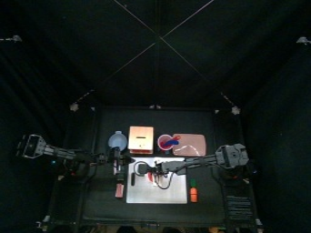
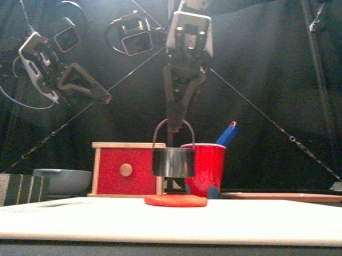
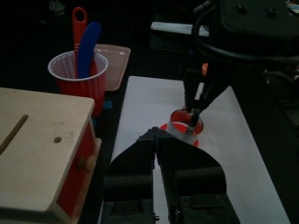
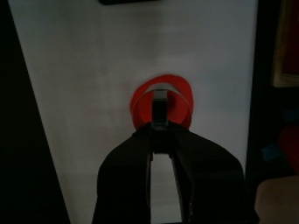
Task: Get the cutter from the drawer then cut the dough then place the extra dough in the bowl
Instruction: Cut the dough
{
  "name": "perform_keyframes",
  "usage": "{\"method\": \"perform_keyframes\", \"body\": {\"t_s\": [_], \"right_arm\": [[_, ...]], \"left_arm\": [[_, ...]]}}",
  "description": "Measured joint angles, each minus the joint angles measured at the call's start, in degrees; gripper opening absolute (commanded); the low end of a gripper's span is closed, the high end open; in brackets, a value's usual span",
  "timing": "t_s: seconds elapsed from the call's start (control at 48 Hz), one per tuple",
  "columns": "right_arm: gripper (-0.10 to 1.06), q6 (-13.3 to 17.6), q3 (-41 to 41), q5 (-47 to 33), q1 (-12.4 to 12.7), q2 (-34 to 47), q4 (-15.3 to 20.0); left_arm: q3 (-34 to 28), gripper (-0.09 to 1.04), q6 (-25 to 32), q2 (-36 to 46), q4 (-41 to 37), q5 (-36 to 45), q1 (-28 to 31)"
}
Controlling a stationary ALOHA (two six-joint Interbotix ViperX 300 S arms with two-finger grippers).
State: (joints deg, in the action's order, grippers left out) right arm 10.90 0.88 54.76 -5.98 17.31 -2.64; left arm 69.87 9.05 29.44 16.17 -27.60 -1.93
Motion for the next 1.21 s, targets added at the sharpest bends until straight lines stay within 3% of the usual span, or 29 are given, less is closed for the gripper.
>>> {"method": "perform_keyframes", "body": {"t_s": [0.562, 0.896, 1.208], "right_arm": [[0.49, -0.1, 2.5, -2.4, 1.2, 0.0, -1.3], [0.72, 0.4, 2.6, -2.5, 1.7, -0.4, -2.0], [0.74, 0.8, 4.4, -5.1, 1.1, -5.4, -0.2]], "left_arm": [[0.1, 0.4, -0.1, 0.1, -0.1, 0.0, 0.4], [0.1, 0.4, -0.3, 0.1, 0.9, 0.0, 0.4], [0.0, 0.41, -0.3, 0.1, 2.2, 0.0, 0.2]]}}
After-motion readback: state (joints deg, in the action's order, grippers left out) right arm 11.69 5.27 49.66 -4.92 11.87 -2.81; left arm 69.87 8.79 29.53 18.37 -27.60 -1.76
